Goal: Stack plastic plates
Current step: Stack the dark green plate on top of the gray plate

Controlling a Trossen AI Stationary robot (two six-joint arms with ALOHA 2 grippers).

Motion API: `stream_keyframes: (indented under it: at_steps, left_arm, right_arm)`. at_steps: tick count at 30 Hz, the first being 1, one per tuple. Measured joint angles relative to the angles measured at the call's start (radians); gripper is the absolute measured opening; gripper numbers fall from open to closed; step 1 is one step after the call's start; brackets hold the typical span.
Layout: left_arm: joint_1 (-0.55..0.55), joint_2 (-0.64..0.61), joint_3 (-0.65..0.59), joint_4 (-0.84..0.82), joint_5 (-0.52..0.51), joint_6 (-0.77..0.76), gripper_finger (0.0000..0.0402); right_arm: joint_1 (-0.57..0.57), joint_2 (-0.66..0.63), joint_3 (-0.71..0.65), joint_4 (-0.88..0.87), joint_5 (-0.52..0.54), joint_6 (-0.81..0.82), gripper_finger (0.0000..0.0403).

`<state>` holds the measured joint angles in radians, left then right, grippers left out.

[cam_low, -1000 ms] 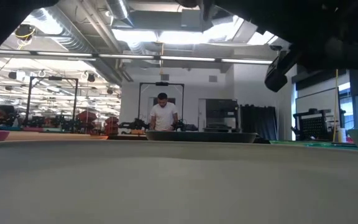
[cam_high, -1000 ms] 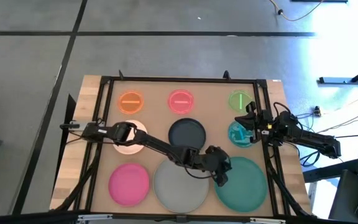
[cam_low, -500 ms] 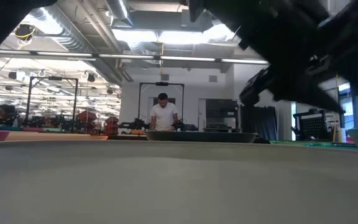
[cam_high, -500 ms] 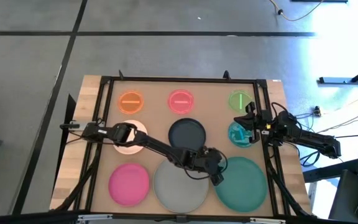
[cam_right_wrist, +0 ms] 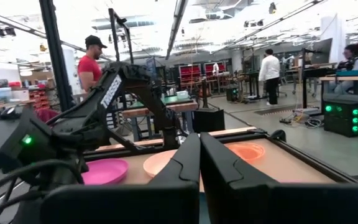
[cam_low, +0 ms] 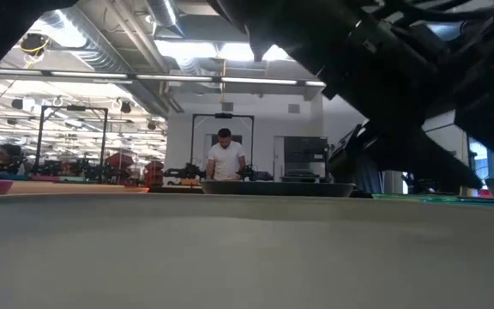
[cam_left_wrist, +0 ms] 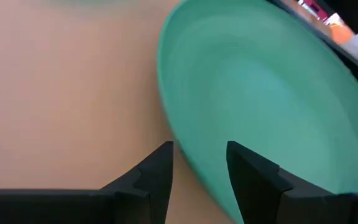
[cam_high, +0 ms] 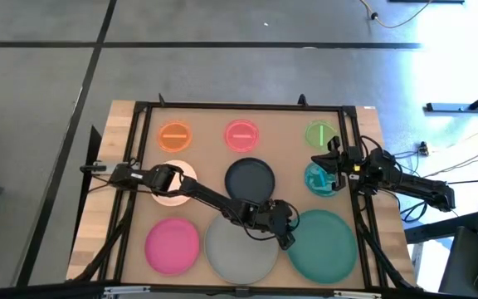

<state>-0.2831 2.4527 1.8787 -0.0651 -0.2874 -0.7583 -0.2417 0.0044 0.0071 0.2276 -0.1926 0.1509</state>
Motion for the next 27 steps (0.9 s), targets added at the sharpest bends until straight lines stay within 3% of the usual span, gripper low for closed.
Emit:
stream_keyframes:
  at_steps: [14,27]
  left_arm:
    - [0.028,0.026,-0.014,0.046,0.069,0.005,0.0136]
    - [0.043,0.043,-0.015,0.107,0.065,0.047,0.0009]
  right_arm:
    - [-0.001,0.000,0.000,0.000,0.003,0.000,0.0003]
    - [-0.001,0.000,0.000,-0.017,0.046,0.000,0.0003]
